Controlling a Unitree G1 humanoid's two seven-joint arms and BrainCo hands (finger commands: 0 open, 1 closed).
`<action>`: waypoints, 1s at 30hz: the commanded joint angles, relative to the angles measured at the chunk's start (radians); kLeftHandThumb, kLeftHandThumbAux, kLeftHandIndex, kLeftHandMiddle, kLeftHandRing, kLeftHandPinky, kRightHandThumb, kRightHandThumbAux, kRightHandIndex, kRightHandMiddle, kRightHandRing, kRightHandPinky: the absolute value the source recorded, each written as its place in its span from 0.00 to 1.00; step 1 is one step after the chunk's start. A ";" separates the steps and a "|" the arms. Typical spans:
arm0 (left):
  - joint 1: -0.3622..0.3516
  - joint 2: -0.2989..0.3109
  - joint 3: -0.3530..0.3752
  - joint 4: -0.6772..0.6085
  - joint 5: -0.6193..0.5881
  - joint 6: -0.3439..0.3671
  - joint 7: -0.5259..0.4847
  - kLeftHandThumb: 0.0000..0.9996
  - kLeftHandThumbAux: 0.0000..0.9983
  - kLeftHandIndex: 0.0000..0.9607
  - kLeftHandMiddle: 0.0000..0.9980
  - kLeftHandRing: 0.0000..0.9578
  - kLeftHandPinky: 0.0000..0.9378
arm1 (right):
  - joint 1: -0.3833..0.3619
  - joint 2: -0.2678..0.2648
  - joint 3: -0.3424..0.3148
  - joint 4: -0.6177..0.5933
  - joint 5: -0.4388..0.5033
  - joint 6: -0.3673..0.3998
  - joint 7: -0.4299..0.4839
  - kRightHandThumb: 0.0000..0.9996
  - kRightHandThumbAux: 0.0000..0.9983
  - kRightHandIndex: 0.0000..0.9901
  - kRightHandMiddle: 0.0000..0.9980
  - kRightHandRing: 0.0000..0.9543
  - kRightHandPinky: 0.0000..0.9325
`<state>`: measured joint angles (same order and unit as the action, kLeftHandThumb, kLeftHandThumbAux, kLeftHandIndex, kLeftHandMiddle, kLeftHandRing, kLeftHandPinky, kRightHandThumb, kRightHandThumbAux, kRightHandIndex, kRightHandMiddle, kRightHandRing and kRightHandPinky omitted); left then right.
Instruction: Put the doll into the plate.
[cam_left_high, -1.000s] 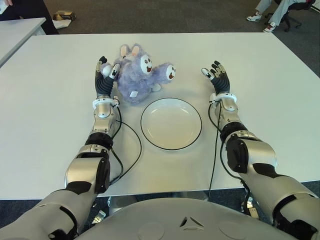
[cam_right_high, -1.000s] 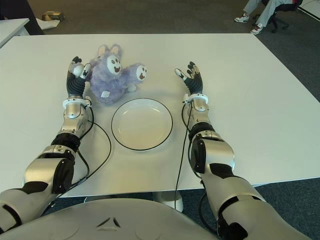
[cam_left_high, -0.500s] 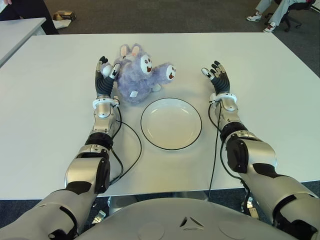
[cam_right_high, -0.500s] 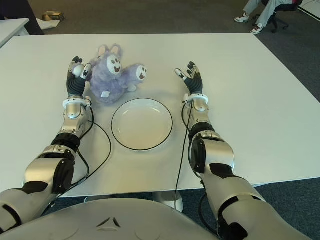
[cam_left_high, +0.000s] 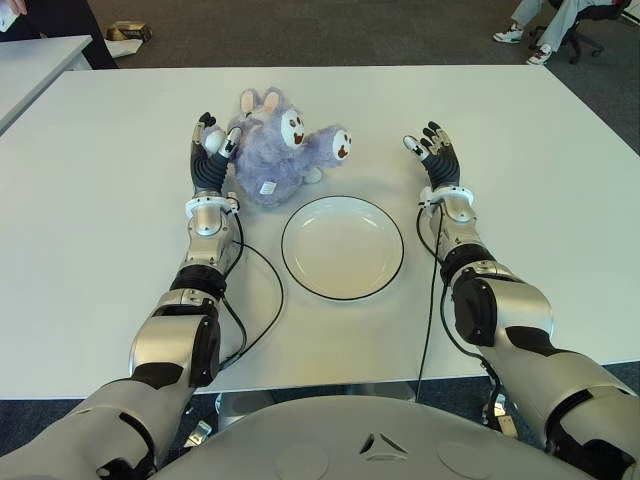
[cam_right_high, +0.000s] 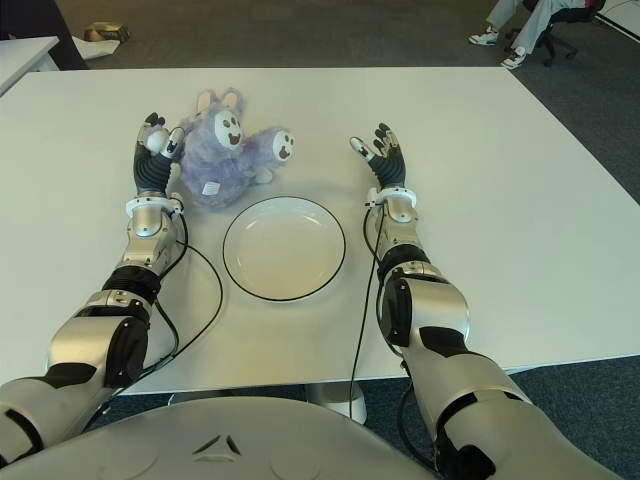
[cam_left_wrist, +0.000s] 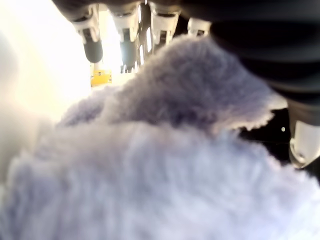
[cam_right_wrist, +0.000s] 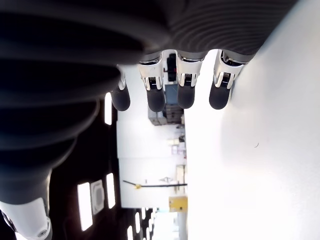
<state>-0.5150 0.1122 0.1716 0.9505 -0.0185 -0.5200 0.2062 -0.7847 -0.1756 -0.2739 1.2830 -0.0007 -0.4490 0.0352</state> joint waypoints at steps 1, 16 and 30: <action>0.125 -0.052 -0.021 0.081 0.021 0.014 0.011 0.00 0.49 0.00 0.09 0.07 0.04 | 0.090 0.025 -0.002 0.052 0.006 0.050 0.001 0.08 0.65 0.03 0.04 0.04 0.05; 0.118 -0.054 -0.016 0.085 0.016 0.019 0.012 0.00 0.49 0.00 0.09 0.08 0.05 | 0.084 0.024 0.003 0.053 0.001 0.054 0.000 0.08 0.64 0.02 0.04 0.04 0.04; 0.113 -0.053 -0.011 0.085 0.015 0.017 0.016 0.00 0.48 0.00 0.10 0.09 0.04 | 0.081 0.025 0.004 0.053 0.002 0.052 0.005 0.08 0.62 0.02 0.04 0.03 0.04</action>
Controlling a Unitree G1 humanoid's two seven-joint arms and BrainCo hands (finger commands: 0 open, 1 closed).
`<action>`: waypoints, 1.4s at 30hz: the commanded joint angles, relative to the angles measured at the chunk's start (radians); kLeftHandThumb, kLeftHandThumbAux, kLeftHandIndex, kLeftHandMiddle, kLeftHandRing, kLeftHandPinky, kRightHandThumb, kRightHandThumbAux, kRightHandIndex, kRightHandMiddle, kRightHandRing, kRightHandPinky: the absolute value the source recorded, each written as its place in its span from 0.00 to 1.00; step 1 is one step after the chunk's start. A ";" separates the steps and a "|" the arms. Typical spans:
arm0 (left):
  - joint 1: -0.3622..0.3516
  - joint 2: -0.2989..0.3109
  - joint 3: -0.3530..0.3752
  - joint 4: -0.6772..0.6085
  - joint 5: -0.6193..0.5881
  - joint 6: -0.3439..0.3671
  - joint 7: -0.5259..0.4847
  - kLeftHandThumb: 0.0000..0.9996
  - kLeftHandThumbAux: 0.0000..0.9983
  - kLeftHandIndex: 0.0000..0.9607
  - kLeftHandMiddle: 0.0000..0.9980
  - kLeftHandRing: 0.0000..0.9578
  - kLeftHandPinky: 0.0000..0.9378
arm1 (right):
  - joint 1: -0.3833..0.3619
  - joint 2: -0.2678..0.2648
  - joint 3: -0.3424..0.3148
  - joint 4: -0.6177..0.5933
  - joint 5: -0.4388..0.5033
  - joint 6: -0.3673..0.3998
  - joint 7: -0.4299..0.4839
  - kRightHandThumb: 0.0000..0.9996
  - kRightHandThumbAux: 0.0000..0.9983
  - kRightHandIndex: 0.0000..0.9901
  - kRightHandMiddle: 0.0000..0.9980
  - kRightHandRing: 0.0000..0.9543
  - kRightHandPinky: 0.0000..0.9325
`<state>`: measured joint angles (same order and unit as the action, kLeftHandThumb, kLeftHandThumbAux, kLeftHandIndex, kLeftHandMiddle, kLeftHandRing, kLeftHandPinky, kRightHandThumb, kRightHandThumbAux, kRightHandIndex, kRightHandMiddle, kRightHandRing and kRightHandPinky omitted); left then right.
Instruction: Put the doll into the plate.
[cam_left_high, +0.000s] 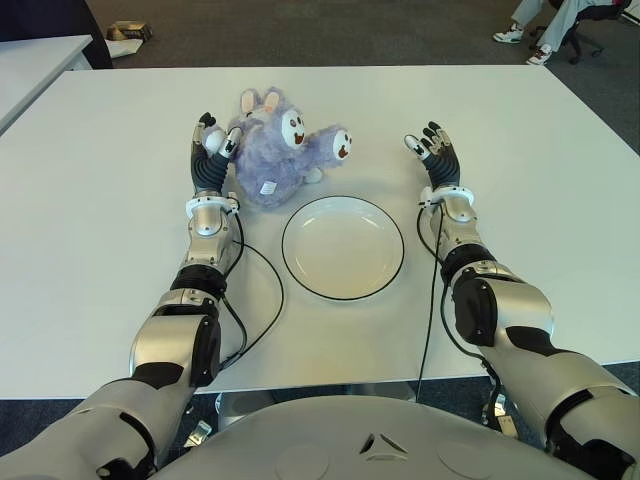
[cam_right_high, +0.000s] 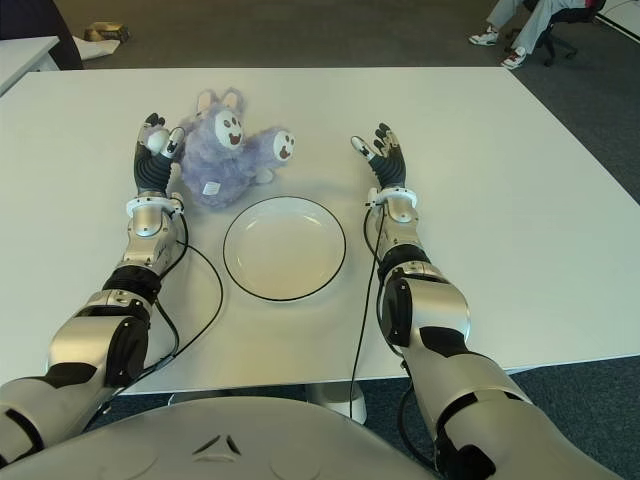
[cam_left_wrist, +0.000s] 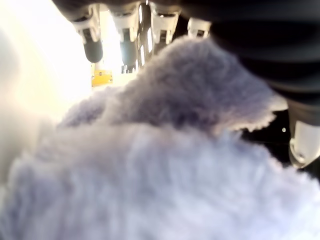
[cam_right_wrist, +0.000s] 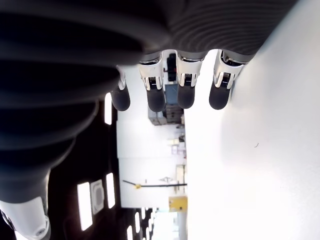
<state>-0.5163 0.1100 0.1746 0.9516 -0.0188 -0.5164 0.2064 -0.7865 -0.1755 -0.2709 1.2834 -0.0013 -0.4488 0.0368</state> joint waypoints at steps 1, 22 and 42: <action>0.115 -0.050 -0.014 0.084 0.015 0.013 0.016 0.00 0.48 0.00 0.10 0.08 0.04 | 0.083 0.026 0.001 0.052 0.002 0.051 0.003 0.08 0.62 0.02 0.04 0.03 0.03; 0.125 -0.032 -0.007 0.079 0.011 0.011 0.005 0.00 0.48 0.00 0.11 0.08 0.03 | 0.086 0.043 -0.003 0.052 0.012 0.055 -0.008 0.09 0.65 0.02 0.04 0.04 0.04; 0.123 -0.021 0.003 0.089 -0.004 0.002 -0.026 0.00 0.50 0.00 0.12 0.09 0.03 | 0.086 0.056 0.000 0.052 0.006 0.053 -0.020 0.08 0.67 0.02 0.04 0.04 0.03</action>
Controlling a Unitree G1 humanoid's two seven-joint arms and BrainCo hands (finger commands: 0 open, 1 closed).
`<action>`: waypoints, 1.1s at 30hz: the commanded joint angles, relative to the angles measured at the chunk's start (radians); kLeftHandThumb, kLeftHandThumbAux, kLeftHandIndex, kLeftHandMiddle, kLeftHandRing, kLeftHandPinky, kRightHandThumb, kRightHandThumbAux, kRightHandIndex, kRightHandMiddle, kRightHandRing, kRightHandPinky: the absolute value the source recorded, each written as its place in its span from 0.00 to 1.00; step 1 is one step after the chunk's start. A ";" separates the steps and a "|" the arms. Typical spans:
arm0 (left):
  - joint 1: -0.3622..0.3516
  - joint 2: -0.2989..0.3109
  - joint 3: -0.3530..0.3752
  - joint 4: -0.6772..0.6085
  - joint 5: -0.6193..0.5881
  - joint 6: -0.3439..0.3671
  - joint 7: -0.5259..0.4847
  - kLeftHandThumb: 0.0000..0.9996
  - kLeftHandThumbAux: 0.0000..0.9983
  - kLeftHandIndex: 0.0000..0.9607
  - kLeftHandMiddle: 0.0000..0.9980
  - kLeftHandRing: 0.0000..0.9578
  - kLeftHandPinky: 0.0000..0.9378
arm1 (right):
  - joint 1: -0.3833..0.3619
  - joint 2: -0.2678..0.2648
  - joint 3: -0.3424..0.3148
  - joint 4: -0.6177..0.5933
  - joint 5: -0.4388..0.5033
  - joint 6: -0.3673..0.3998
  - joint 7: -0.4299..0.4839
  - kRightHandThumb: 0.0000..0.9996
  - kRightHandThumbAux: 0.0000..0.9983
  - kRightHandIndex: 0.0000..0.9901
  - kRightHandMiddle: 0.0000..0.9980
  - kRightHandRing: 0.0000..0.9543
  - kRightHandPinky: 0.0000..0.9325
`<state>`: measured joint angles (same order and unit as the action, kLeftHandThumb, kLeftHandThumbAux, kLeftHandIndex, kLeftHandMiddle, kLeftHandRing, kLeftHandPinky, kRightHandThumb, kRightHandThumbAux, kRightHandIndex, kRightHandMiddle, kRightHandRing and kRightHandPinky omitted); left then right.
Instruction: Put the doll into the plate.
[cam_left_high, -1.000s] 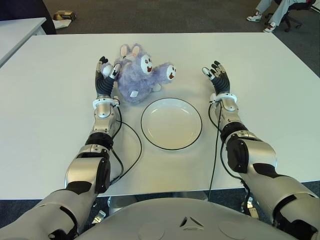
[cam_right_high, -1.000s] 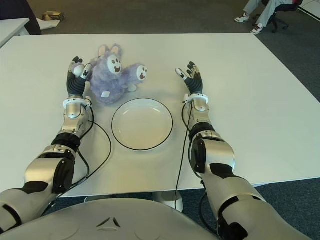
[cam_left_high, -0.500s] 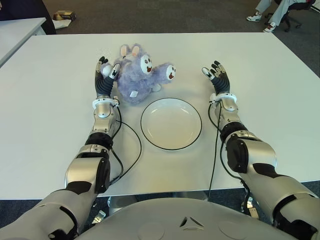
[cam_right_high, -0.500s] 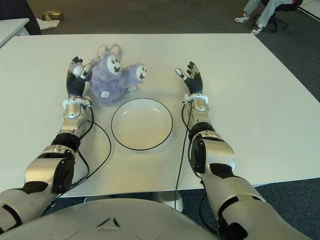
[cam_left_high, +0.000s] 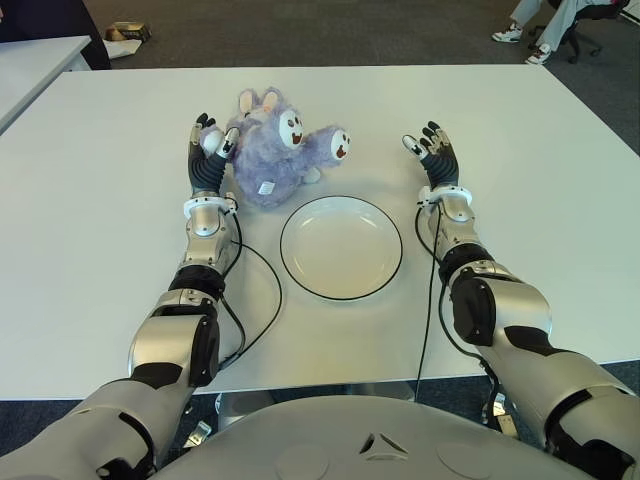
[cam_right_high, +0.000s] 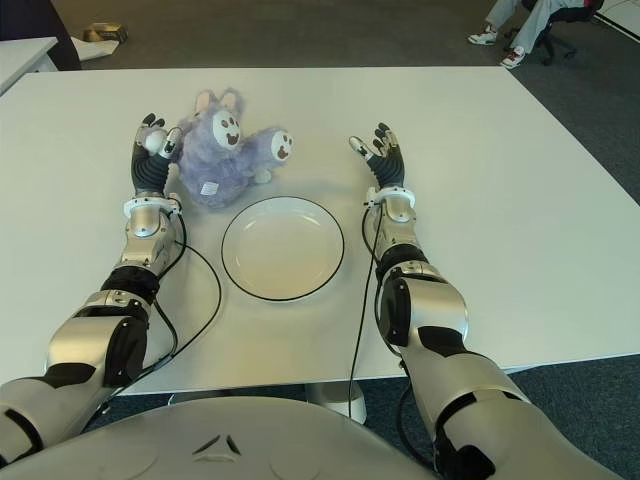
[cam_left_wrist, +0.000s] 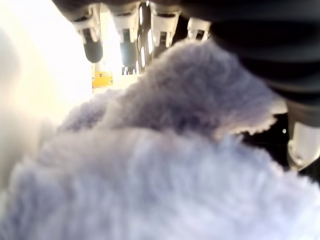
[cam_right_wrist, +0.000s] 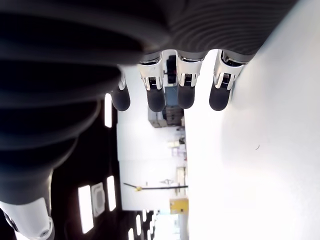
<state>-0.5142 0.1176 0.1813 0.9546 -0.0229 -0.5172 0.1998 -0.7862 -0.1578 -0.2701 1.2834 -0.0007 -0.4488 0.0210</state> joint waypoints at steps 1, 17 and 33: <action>0.121 -0.029 -0.003 0.086 0.000 0.003 -0.020 0.00 0.50 0.00 0.12 0.09 0.03 | 0.086 0.038 0.000 0.052 0.005 0.053 -0.005 0.08 0.67 0.02 0.04 0.04 0.03; 0.118 -0.019 -0.004 0.100 -0.002 -0.013 -0.041 0.00 0.50 0.00 0.10 0.08 0.02 | 0.084 0.038 0.020 0.053 -0.006 0.059 -0.020 0.06 0.67 0.02 0.04 0.03 0.02; 0.110 -0.009 -0.006 0.116 0.000 -0.024 -0.049 0.00 0.50 0.00 0.10 0.07 0.01 | 0.080 0.043 0.016 0.053 0.000 0.061 -0.019 0.06 0.65 0.02 0.04 0.03 0.03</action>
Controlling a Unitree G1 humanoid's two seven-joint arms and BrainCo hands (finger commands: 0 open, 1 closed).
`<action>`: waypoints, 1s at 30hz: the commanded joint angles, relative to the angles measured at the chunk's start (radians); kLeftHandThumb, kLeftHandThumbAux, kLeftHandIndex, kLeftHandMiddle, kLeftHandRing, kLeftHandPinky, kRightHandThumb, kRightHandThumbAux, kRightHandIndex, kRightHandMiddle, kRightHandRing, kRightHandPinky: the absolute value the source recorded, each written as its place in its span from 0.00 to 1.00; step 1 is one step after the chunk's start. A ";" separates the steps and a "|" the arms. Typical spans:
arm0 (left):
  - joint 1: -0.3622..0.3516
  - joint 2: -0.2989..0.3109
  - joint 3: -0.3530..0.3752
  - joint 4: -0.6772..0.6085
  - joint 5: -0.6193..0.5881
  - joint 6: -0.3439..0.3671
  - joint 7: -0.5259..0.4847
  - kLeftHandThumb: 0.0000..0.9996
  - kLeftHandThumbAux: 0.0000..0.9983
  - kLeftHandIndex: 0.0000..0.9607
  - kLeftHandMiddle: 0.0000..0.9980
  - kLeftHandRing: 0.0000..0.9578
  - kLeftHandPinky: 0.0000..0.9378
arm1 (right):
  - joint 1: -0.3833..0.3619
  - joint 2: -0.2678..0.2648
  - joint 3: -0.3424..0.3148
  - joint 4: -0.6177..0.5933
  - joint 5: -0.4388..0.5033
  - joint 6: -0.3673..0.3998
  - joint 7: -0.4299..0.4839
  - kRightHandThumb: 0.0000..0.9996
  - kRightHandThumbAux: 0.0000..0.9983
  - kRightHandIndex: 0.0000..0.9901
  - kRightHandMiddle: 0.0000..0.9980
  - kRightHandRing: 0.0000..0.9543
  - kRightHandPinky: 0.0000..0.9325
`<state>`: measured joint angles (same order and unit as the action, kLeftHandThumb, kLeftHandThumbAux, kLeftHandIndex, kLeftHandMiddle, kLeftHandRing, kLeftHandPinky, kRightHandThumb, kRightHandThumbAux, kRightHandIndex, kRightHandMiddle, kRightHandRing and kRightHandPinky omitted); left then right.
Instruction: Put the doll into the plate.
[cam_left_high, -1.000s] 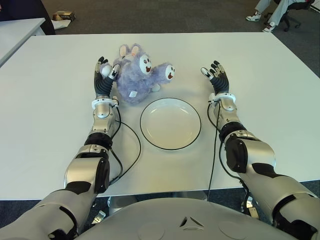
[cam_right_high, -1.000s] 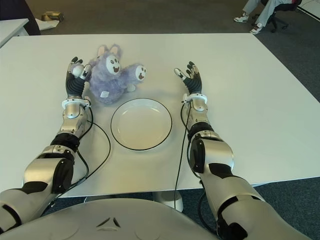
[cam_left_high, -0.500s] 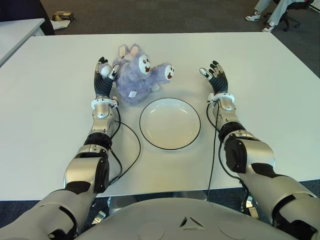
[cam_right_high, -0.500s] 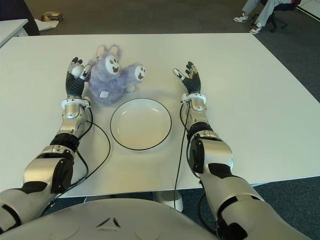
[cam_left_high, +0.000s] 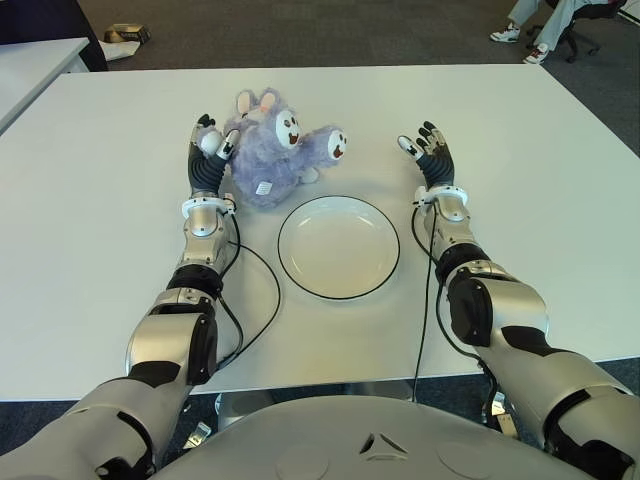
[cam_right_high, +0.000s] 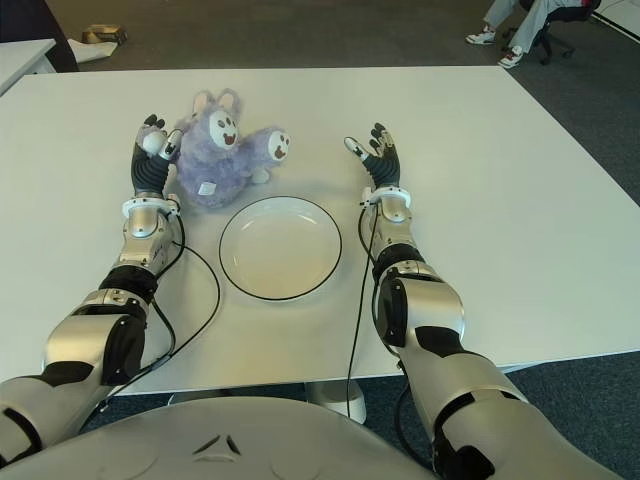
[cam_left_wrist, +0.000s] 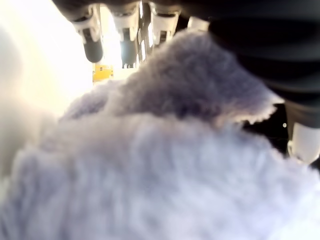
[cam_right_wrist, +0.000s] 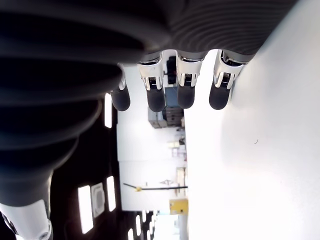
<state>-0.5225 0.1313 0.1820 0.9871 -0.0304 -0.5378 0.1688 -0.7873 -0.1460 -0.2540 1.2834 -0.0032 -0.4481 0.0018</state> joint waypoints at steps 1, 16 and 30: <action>0.118 -0.023 -0.006 0.083 0.006 -0.003 -0.019 0.00 0.51 0.00 0.10 0.07 0.01 | 0.082 0.031 -0.001 0.052 0.004 0.060 0.001 0.06 0.65 0.02 0.04 0.03 0.03; 0.128 -0.021 -0.008 0.084 0.007 -0.018 -0.035 0.00 0.50 0.00 0.09 0.06 0.00 | 0.083 0.033 -0.014 0.051 0.014 0.057 0.008 0.06 0.67 0.02 0.04 0.03 0.03; 0.135 -0.024 -0.006 0.085 0.005 -0.036 -0.044 0.00 0.49 0.00 0.08 0.05 0.00 | 0.087 0.031 -0.015 0.051 0.012 0.058 0.008 0.05 0.66 0.02 0.04 0.03 0.03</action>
<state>-0.5235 0.1346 0.1813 0.9915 -0.0305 -0.5629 0.1417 -0.7912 -0.1424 -0.2635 1.2815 -0.0004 -0.4478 0.0082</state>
